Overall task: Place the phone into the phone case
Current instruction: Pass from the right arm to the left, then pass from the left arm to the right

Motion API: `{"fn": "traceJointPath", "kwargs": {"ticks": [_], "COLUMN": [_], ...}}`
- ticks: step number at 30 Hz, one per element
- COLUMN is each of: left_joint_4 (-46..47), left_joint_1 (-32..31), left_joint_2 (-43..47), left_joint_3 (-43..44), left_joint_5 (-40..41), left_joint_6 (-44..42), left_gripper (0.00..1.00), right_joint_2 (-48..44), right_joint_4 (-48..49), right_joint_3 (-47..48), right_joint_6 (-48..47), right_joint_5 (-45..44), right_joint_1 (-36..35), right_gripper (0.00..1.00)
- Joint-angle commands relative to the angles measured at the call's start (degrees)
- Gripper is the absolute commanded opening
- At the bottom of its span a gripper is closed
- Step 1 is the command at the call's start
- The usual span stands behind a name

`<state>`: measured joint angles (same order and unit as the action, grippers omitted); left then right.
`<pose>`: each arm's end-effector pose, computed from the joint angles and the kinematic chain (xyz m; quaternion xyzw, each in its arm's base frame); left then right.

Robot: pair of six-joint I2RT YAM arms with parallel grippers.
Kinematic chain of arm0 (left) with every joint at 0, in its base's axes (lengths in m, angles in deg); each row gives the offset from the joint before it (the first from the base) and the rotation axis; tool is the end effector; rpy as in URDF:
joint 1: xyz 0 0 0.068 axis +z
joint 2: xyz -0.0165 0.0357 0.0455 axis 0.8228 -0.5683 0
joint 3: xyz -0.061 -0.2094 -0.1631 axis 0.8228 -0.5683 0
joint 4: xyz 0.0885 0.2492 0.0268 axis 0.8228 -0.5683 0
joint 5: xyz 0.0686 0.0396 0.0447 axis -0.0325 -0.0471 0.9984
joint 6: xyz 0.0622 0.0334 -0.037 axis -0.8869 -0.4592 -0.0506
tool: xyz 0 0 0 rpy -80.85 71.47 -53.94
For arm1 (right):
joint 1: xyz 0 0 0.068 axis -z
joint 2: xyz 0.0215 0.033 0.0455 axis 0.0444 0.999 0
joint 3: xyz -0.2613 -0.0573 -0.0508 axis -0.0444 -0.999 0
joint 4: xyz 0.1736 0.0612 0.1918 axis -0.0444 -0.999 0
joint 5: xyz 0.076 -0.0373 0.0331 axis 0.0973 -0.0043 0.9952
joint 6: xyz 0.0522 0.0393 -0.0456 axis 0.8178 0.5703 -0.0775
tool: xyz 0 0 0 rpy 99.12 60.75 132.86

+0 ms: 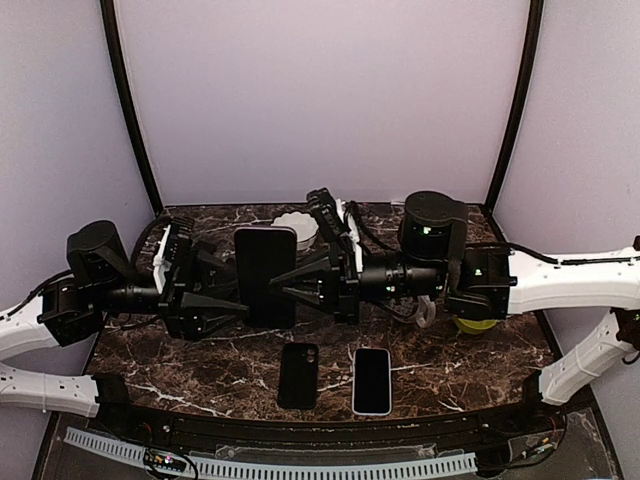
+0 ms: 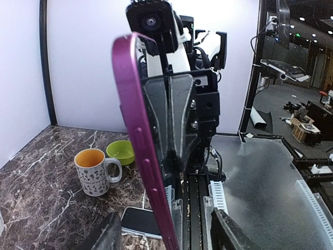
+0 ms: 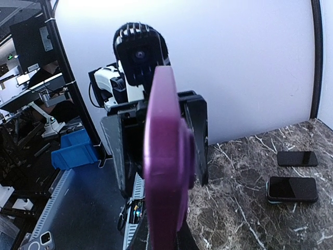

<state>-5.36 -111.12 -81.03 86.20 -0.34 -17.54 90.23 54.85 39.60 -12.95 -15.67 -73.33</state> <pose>0.0927 -0.1942 0.3494 0.4583 0.5159 -0.4886 0.5339 0.0961 0.3526 0.3586 -0.4563 0.5504 0.5567 0.4231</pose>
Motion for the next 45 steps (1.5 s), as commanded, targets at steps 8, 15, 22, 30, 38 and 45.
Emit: {"fn": "traceJointPath", "kwargs": {"ticks": [8, 15, 22, 30, 38, 45], "left_joint_4": [2.3, 4.6, 5.9, 7.9, 8.1, 6.4], "left_joint_1": [0.1, 0.0, -0.2, -0.9, -1.0, -1.2], "left_joint_2": [0.9, -1.5, -5.8, -8.0, -8.1, -8.6], "left_joint_3": [-1.4, -2.9, -3.1, -4.7, -5.3, -5.0], "left_joint_5": [-7.2, 5.1, 20.2, 21.8, 20.1, 20.7], "left_joint_6": [1.2, 4.4, 6.4, 8.6, 9.0, 8.9], "left_gripper": [0.02, 0.00, 0.00, 0.00, 0.00, 0.00], "right_joint_2": [2.9, 2.6, 7.7, 14.4, 16.7, 18.0], "right_joint_4": [11.2, 5.6, 4.2, -0.7, -1.0, -4.6], "right_joint_3": [4.2, 3.1, 4.2, 9.0, 10.9, 12.1], "right_joint_6": [0.2, 8.4, 17.3, 25.1, 26.5, 28.9], "right_joint_5": [0.1, -22.7, -45.3, -54.0, -57.0, -56.9], "right_joint_1": [-0.8, -1.0, -6.5, -6.9, -6.9, -6.9], "right_gripper": [0.00, 0.58, 0.98, 0.98, 0.78, 0.45]}}
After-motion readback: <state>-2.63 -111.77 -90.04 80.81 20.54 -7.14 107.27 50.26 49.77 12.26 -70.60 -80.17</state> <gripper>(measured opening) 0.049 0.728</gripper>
